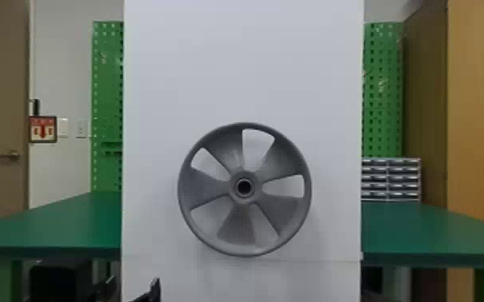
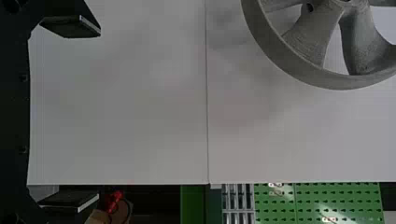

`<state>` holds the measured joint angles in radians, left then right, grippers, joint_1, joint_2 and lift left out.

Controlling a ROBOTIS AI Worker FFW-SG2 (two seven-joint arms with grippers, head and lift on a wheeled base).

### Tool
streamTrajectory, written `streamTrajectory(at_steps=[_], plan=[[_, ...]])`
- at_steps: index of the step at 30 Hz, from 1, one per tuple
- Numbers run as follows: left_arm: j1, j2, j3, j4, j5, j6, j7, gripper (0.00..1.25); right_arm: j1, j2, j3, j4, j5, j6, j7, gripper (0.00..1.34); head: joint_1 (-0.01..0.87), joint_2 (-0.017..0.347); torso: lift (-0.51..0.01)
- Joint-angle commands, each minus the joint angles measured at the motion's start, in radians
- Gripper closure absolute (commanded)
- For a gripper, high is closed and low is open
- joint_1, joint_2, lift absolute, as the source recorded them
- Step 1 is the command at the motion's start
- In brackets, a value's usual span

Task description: Hold the wheel and insert it

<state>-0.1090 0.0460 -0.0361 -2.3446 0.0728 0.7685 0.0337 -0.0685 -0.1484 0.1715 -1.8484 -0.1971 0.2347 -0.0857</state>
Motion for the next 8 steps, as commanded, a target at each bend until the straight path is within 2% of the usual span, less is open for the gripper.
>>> streamTrajectory(at_steps=[1, 4, 8], plan=[[0.015, -0.011, 0.013, -0.001, -0.007, 0.002, 0.000, 0.52, 0.003, 0.015, -0.001, -0.002, -0.012, 0.002, 0.000, 0.08, 0.005, 0.075, -0.482], [0.020, -0.017, 0.015, -0.001, -0.018, 0.000, 0.000, 0.52, -0.002, 0.021, -0.003, -0.003, -0.028, 0.023, 0.000, 0.08, 0.005, 0.075, -0.482], [0.022, -0.015, 0.015, 0.001, -0.016, -0.001, 0.000, 0.52, -0.016, 0.013, 0.011, -0.005, -0.039, 0.032, 0.000, 0.08, 0.005, 0.075, -0.482]])
